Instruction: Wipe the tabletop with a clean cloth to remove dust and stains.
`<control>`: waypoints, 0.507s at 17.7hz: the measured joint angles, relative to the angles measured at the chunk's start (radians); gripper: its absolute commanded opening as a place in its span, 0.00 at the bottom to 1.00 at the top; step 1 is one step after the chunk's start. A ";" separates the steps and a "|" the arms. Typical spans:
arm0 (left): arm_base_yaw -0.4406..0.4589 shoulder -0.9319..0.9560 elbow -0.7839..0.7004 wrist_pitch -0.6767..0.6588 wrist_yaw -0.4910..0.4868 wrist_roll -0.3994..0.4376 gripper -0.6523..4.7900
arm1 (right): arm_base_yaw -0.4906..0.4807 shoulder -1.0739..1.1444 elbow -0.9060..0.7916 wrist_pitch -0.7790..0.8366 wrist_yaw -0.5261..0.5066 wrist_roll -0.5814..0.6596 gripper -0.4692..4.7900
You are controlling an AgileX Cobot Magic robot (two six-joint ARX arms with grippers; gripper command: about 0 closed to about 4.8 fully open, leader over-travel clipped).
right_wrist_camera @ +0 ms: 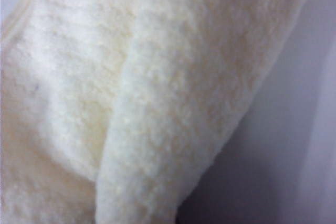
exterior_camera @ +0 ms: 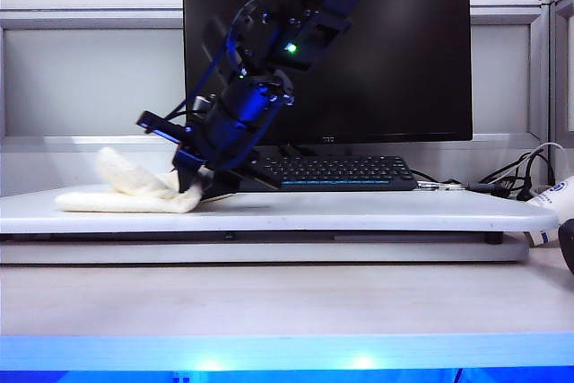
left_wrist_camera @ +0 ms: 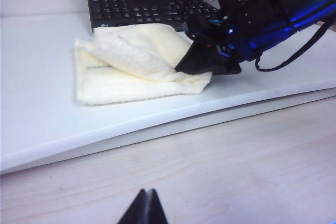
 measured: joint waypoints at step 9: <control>0.000 0.000 0.000 0.000 0.000 0.000 0.11 | -0.137 -0.282 -0.522 0.281 0.027 0.052 0.08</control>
